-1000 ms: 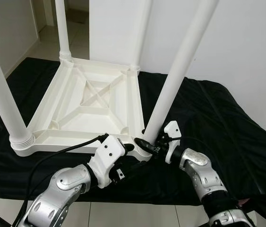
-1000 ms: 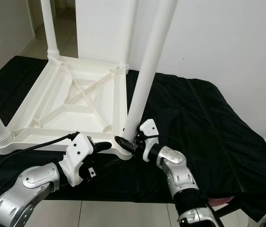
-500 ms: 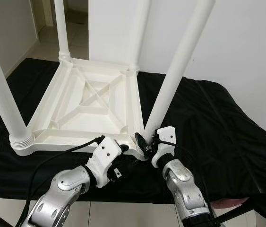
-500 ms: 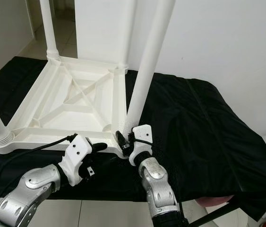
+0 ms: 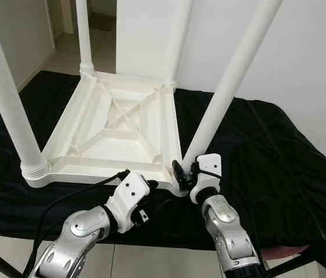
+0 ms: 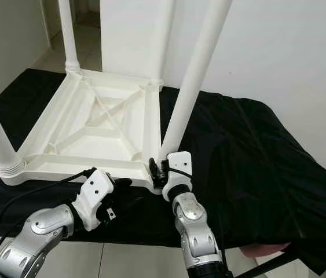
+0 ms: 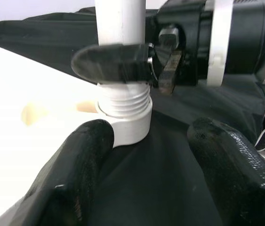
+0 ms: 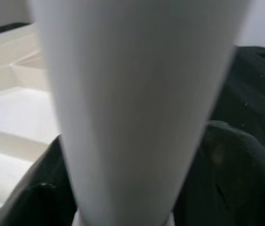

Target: Building children table

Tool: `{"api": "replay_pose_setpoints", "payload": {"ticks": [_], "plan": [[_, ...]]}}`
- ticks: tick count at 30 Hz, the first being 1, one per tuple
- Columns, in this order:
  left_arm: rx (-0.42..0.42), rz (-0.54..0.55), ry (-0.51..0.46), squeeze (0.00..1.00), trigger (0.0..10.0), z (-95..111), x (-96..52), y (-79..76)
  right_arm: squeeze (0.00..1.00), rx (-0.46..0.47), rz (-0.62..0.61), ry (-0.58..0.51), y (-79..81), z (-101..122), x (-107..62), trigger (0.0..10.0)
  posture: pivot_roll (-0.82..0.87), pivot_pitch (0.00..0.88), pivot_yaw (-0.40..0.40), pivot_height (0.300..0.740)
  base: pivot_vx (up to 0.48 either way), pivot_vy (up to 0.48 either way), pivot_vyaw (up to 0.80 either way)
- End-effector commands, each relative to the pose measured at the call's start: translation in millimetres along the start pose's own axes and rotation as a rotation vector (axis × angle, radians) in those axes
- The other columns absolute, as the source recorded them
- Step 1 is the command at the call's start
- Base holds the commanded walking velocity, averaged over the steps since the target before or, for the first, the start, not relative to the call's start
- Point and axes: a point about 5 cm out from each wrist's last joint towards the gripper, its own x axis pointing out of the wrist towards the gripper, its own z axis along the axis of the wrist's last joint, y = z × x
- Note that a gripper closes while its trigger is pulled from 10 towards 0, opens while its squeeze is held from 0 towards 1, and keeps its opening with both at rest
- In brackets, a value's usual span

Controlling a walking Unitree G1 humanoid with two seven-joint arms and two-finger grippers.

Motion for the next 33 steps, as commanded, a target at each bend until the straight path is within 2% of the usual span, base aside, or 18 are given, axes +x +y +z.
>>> {"api": "replay_pose_setpoints", "payload": {"ticks": [1, 5, 6, 7, 8, 9, 15, 19, 20, 21, 23, 25, 26, 29, 30, 31, 32, 33], "plan": [[0.016, 0.048, 0.002, 0.0, 10.0, 0, 2.5, 2.6, 1.0, 0.029, 0.0, -0.017, -3.0, 2, -2.5, 10.0, 0.04, 0.0, -0.138, 0.74, 0.0, 0.0, 0.0], [0.022, 0.046, -0.005, 0.0, 10.0, 2, 1.9, 2.7, 1.0, 0.016, 0.076, -0.023, -11.8, 5, -3.7, 10.0, 0.04, 0.0, -0.136, 0.74, 0.0, 0.0, 0.0], [0.018, 0.037, -0.007, 0.0, 10.0, 3, 1.7, 2.0, 0.1, 0.0, 0.12, -0.017, -16.4, 5, -3.9, 10.0, 0.04, 0.0, -0.135, 0.74, 0.0, 0.0, 0.0], [0.018, 0.037, -0.007, 0.0, 10.0, 3, 1.7, 2.0, 0.1, 0.0, 0.12, -0.017, -16.4, 5, -3.9, 10.0, 0.04, 0.0, -0.135, 0.74, 0.0, 0.0, 0.0], [0.015, 0.029, -0.007, 0.0, 10.0, 3, 1.5, 1.3, 0.0, -0.012, 0.155, -0.011, -20.4, 4, -3.9, 10.0, 0.04, 0.0, -0.134, 0.74, 0.0, 0.0, 0.0], [0.015, 0.029, -0.007, 0.0, 10.0, 3, 1.5, 1.3, 0.0, -0.012, 0.155, -0.011, -20.4, 4, -3.9, 10.0, 0.04, 0.0, -0.134, 0.74, 0.0, 0.0, 0.0], [0.014, -0.003, -0.011, 0.0, 10.0, 5, 0.7, 1.5, 0.0, -0.05, 0.403, 0.014, -35.5, 4, -0.7, 10.0, 0.04, 0.0, -0.124, 0.74, 0.0, 0.0, 0.0], [0.012, -0.011, -0.013, 0.0, 10.0, 6, 0.5, 1.6, 0.0, -0.056, 0.444, 0.02, -37.8, 5, 0.3, 10.0, 0.04, 0.0, -0.124, 0.74, 0.0, 0.0, 0.0], [0.012, -0.019, -0.014, 0.0, 10.0, 7, 0.0, 1.8, 0.0, -0.094, 0.514, 0.034, -38.4, 4, 4.1, 10.0, 0.04, 0.0, -0.121, 0.74, 0.0, 0.0, 0.0], [0.012, -0.019, -0.014, 0.0, 10.0, 7, 0.0, 1.8, 0.0, -0.094, 0.514, 0.034, -38.4, 4, 4.1, 10.0, 0.04, 0.0, -0.121, 0.74, 0.0, 0.0, 0.0], [0.012, -0.03, -0.014, 0.0, 10.0, 9, -0.3, 0.9, 0.0, -0.152, 0.616, 0.061, -36.9, 1, 11.6, 10.0, 0.05, 0.0, -0.119, 0.74, 0.0, 0.0, 0.0], [0.015, -0.036, -0.011, 0.0, 10.0, 9, -0.7, -0.3, 0.0, -0.17, 0.663, 0.081, -35.4, 0, 16.1, 10.0, 0.05, 0.0, -0.12, 0.74, 0.0, 0.0, 0.0], [0.016, -0.038, -0.011, 0.0, 10.0, 9, -1.0, -0.5, 0.0, -0.176, 0.671, 0.087, -35.3, -1, 19.2, 9.0, 0.06, 0.0, -0.122, 0.74, 0.0, 0.0, 0.0], [0.017, -0.039, -0.011, 0.0, 10.0, 9, -1.1, -0.6, 0.0, -0.178, 0.68, 0.091, -35.7, -1, 21.3, 9.0, 0.06, 0.0, -0.122, 0.74, 0.0, 0.0, 0.0], [0.017, -0.039, -0.01, 0.0, 10.0, 9, -1.1, -0.5, 0.0, -0.184, 0.689, 0.097, -35.7, -2, 24.4, 4.4, 0.07, 0.0, -0.124, 0.74, 0.0, 0.0, 0.0], [0.017, -0.039, -0.01, 0.0, 10.0, 9, -1.1, -0.5, 0.0, -0.184, 0.689, 0.097, -35.7, -2, 24.4, 4.4, 0.07, 0.0, -0.124, 0.74, 0.0, 0.0, 0.0], [0.018, -0.041, -0.01, 0.0, 10.0, 9, -1.1, -0.6, 0.0, -0.191, 0.709, 0.105, -35.5, -3, 26.6, 2.0, 0.07, 0.0, -0.126, 0.74, 0.0, 0.0, 0.0], [0.019, -0.043, -0.01, 0.0, 10.0, 10, -1.1, -0.9, 0.0, -0.197, 0.729, 0.115, -34.9, -4, 27.4, 0.0, 0.07, 0.0, -0.126, 0.74, 0.0, 0.0, 0.0]]}}
